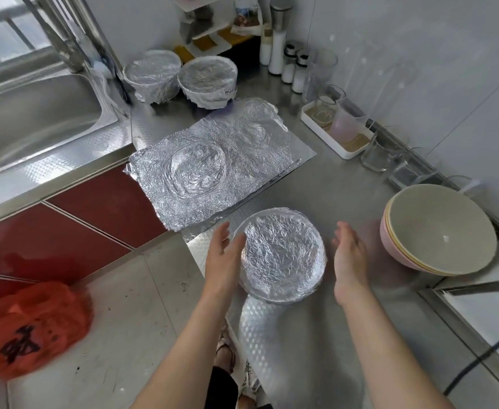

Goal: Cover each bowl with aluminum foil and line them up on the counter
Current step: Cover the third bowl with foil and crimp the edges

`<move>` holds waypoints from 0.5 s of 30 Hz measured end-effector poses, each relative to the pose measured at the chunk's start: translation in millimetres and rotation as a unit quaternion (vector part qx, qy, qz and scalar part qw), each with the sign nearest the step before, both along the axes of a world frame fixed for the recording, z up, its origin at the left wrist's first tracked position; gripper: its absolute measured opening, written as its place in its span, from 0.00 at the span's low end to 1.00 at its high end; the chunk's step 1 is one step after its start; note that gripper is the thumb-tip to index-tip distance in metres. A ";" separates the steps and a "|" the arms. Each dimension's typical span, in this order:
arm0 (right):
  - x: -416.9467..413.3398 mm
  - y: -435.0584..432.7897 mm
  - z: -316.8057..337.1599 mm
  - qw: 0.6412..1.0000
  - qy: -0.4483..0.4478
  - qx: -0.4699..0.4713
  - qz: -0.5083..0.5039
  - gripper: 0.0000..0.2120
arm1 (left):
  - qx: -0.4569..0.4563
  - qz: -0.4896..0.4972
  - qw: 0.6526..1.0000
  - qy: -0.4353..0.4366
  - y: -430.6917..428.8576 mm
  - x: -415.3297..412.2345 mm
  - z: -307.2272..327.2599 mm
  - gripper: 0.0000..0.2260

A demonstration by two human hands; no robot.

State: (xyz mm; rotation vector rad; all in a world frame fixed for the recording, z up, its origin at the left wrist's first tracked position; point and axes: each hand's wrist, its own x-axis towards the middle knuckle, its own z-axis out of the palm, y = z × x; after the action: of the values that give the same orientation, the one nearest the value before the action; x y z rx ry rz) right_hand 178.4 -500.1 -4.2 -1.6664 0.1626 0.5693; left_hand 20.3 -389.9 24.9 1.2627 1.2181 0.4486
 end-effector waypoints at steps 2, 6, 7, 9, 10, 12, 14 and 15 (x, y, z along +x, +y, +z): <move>-14.3 -3.8 -1.8 0.999 0.039 0.012 0.008 0.19 | -0.020 -0.017 1.000 -0.013 2.2 7.3 3.4 0.19; -38.3 4.0 -7.6 0.997 0.072 0.008 0.023 0.21 | 0.002 -0.025 1.000 -0.016 -4.8 15.1 3.0 0.18; -40.0 6.0 -7.1 0.998 0.065 0.005 0.023 0.20 | 0.010 -0.023 1.000 -0.019 -5.5 14.8 3.6 0.17; -39.2 8.7 -0.4 0.998 0.056 0.004 0.033 0.20 | 0.015 -0.016 0.999 -0.035 -4.0 13.2 8.1 0.14; -36.5 11.0 2.6 0.998 0.050 0.004 0.040 0.20 | 0.013 -0.010 0.999 -0.048 -1.1 13.0 12.1 0.11; -31.0 23.4 14.9 0.998 0.039 0.016 0.051 0.20 | 0.007 0.004 0.997 -0.072 10.5 11.7 20.8 0.11; -25.8 41.8 30.0 0.996 0.030 0.034 0.073 0.20 | 0.006 0.005 0.997 -0.081 27.3 9.0 31.5 0.14; -22.5 49.7 36.9 0.995 0.021 0.039 0.088 0.20 | 0.010 0.002 0.997 -0.079 34.8 8.4 37.3 0.14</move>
State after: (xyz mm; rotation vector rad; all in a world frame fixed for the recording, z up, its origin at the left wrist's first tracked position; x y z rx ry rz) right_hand 156.0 -450.4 32.6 -1.6030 0.0234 0.7360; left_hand 28.7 -355.2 62.2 1.2177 1.0856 0.5546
